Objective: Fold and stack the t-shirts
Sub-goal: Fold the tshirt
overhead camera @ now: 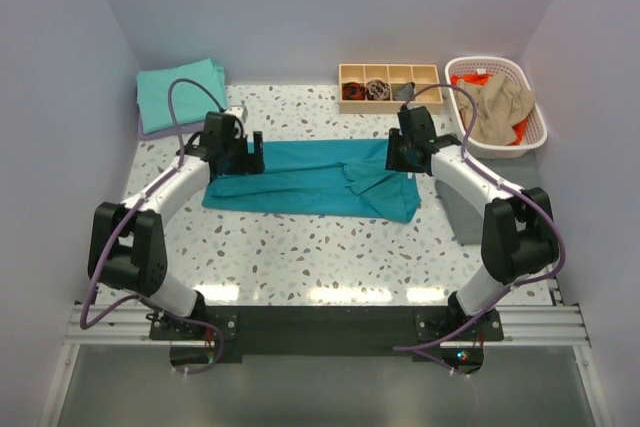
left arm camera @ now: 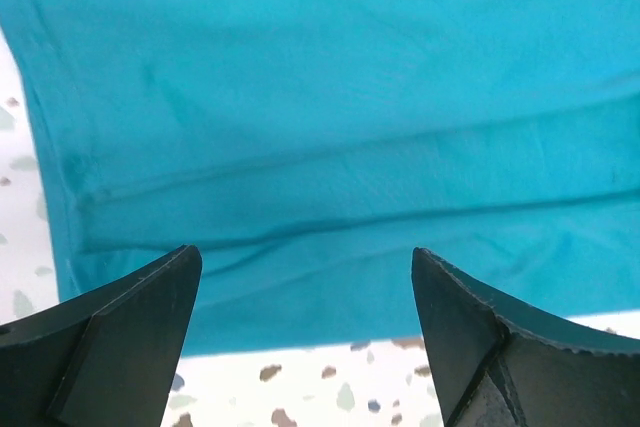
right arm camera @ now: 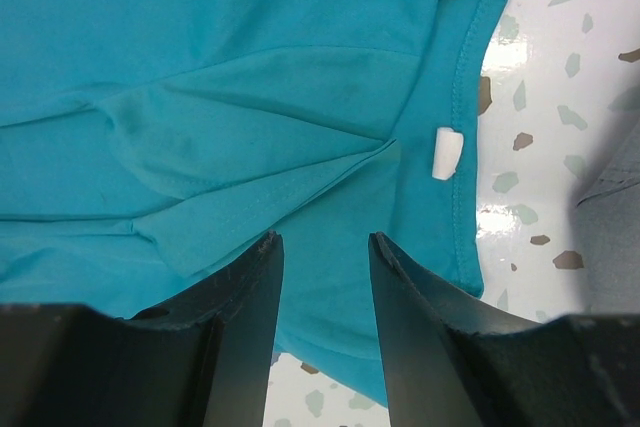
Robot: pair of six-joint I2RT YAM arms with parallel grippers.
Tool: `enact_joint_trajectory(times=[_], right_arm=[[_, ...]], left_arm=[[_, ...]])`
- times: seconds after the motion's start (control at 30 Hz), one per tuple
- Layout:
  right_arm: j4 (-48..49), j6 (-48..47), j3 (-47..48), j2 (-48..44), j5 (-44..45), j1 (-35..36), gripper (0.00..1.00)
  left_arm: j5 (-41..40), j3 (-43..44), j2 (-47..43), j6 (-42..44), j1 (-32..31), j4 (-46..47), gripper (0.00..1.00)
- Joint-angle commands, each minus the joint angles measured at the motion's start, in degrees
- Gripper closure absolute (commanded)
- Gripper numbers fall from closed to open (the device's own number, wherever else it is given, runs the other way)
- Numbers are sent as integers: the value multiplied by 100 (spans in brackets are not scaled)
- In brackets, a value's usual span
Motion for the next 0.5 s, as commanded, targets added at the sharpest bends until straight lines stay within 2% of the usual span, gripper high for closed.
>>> enact_joint_trajectory(times=[0.0, 0.47], right_arm=[[78, 78, -86, -114, -152, -20, 56], [34, 61, -95, -79, -135, -29, 56]], left_arm=[[357, -331, -286, 107, -41, -300, 9], [1314, -630, 128, 45, -50, -150, 10]])
